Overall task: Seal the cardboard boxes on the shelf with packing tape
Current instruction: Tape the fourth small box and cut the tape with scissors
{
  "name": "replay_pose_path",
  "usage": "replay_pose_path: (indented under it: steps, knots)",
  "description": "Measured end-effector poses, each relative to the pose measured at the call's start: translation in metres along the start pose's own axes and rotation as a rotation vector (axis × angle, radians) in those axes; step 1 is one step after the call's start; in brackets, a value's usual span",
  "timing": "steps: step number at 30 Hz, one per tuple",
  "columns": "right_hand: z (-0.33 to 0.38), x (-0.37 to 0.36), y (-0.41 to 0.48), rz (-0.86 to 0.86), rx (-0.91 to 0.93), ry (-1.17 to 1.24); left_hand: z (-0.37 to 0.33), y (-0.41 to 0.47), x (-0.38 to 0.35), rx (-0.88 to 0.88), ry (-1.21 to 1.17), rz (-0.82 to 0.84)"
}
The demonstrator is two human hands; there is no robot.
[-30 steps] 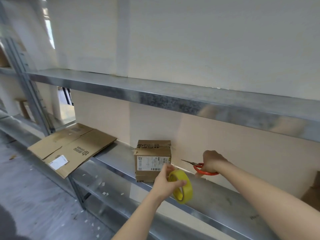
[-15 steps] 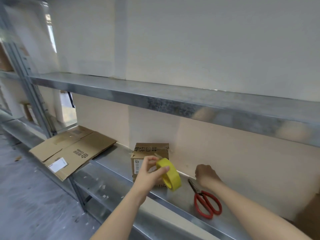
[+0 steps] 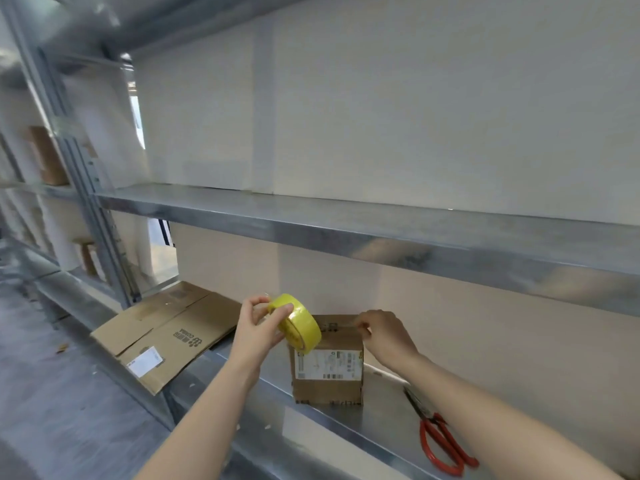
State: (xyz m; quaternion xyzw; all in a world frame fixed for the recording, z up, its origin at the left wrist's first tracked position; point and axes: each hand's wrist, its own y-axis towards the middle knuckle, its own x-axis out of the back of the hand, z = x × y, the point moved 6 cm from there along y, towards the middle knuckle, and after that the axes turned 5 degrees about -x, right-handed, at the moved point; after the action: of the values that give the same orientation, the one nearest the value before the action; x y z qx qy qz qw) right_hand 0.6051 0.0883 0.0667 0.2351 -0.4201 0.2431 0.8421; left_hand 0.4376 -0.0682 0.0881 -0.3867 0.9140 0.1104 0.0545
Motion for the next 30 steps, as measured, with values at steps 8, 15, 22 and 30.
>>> replay_pose_path:
  steps: [8, 15, 22, 30]
  knots:
    - [0.002, -0.037, 0.025, -0.011, -0.175, -0.042, -0.002, 0.076, -0.003, 0.037, 0.015, 0.161]
    - [0.004, -0.055, 0.020, -0.092, -0.280, -0.111, 0.010, 0.114, -0.006, 0.082, 0.015, 0.231]
    - [0.012, -0.056, 0.016, -0.048, -0.296, -0.204, 0.021, 0.121, -0.018, 0.106, 0.007, 0.264]
    - [0.006, -0.060, 0.014, 0.136, -0.340, 0.088, 0.030, 0.112, -0.035, 0.140, -0.048, 0.297]
